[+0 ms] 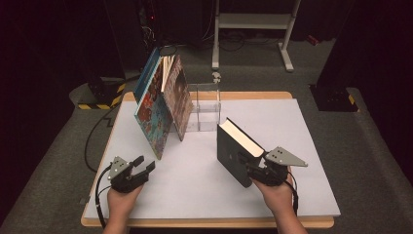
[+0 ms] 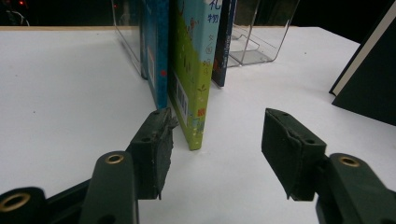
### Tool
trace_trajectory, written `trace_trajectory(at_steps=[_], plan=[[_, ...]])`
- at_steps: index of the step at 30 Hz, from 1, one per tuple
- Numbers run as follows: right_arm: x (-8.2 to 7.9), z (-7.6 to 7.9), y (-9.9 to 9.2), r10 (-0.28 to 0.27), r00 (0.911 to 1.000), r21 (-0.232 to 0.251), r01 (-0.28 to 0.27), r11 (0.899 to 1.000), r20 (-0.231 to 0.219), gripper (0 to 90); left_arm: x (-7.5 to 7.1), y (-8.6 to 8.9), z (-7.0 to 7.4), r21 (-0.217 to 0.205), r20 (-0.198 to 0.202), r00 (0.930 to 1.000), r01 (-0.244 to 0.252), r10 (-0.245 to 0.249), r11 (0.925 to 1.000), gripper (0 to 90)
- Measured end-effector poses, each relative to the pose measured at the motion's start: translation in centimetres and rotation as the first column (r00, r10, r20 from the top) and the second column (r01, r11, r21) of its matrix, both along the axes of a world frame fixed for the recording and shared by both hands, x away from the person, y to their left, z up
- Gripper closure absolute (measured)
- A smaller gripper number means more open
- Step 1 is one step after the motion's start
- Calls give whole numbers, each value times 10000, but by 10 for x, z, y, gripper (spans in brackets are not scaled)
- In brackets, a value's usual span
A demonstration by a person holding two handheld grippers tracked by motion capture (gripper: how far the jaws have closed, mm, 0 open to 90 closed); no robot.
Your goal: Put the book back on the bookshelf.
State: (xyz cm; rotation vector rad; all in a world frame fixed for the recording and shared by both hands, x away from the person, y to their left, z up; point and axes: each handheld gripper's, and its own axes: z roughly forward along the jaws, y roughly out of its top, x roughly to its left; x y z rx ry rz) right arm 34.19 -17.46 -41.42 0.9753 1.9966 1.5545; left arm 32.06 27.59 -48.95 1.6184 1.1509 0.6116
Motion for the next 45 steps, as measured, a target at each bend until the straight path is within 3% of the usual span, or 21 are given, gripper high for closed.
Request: trace_trajectory(at_steps=[6, 11, 17, 22, 24, 27, 31, 33, 39, 40, 45], plan=[[5, 2, 2, 73, 9999, 89, -74, 9999, 91, 460, 0, 0, 1, -130, 37, 9999, 95, -95, 9999, 434], [10, 3, 2, 13, 9997, 480, -1, 9988, -259, 466, 1, -1, 0, -152, -20, 9998, 186, -186, 9997, 434], [10, 10, 9, -58, 9999, -315, 55, 9995, -99, 510, 3, -1, -1, -240, -63, 9997, 242, -244, 9994, 434], [9, 14, 14, -263, 9996, -624, 261, 9977, -33, 528, 4, -1, -1, -454, -73, 9996, 253, -257, 9986, 435], [13, 22, 25, -289, 9996, -1082, 294, 9937, 56, 534, 3, 1, 1, -802, 0, 9996, 296, -297, 9963, 435], [17, 30, 35, -318, 9995, -1178, 324, 9925, 71, 534, 2, 1, 5, -713, 122, 9994, 346, -338, 9969, 433], [29, 45, 49, -651, 9978, -970, 661, 9931, 137, 534, 1, 6, 7, -1012, 221, 9992, 361, -340, 9942, 432], [39, 50, 60, -872, 9960, -953, 888, 9915, 207, 534, 2, 7, 7, -959, 263, 9989, 402, -379, 9946, 432], [69, 49, 85, -1502, 9886, -745, 1505, 9858, 90, 534, 3, 10, 5, -1081, 226, 9987, 473, -451, 9930, 431], [80, 47, 95, -1728, 9849, -765, 1732, 9819, 121, 533, 3, 11, 5, -1170, 228, 9986, 508, -484, 9918, 431], [103, 43, 111, -2172, 9759, -1007, 2182, 9707, 216, 533, 3, 12, 6, -1422, 286, 9983, 548, -512, 9883, 430]])
